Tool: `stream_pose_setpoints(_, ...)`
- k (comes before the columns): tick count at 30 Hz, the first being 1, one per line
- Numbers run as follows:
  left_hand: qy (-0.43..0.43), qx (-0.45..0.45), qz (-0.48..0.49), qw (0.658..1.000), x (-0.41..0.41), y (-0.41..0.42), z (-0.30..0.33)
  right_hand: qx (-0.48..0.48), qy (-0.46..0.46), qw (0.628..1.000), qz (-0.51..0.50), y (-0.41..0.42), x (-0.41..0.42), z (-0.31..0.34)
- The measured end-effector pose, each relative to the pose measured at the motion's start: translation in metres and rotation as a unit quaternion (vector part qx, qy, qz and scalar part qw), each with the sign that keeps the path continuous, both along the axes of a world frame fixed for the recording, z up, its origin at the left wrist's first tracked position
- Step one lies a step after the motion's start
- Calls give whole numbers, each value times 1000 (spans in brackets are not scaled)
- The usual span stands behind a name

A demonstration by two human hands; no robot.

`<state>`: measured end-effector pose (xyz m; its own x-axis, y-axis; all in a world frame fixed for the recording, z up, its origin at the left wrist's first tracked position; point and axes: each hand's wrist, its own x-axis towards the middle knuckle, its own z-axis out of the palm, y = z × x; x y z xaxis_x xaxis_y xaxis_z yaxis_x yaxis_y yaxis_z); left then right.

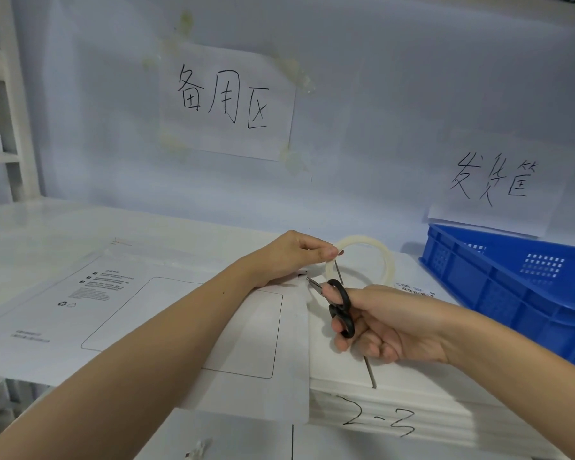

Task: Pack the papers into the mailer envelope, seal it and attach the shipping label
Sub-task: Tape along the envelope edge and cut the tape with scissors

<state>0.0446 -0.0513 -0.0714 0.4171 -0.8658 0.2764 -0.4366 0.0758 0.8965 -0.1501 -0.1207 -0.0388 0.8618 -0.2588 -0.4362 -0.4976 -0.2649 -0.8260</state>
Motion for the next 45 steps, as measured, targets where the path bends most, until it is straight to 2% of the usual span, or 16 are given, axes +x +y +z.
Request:
stream_pose_setpoints(28,-39,19,2,999,6,-3,-5,47,0,999,-26,-3,-19,6)
stream_pose_setpoints(35,-51,50,0,997,7,-4,-8,5,-16,1000,5,-8,-41,14)
stream_pose_setpoints(41,-18,43,19,999,-2,-4,-2,-14,-6,1000,3,-14,-59,7)
stream_pose_setpoints(45,100,-13,-21,995,-6,-4,0,-21,-8,1000,7,-18,-58,9)
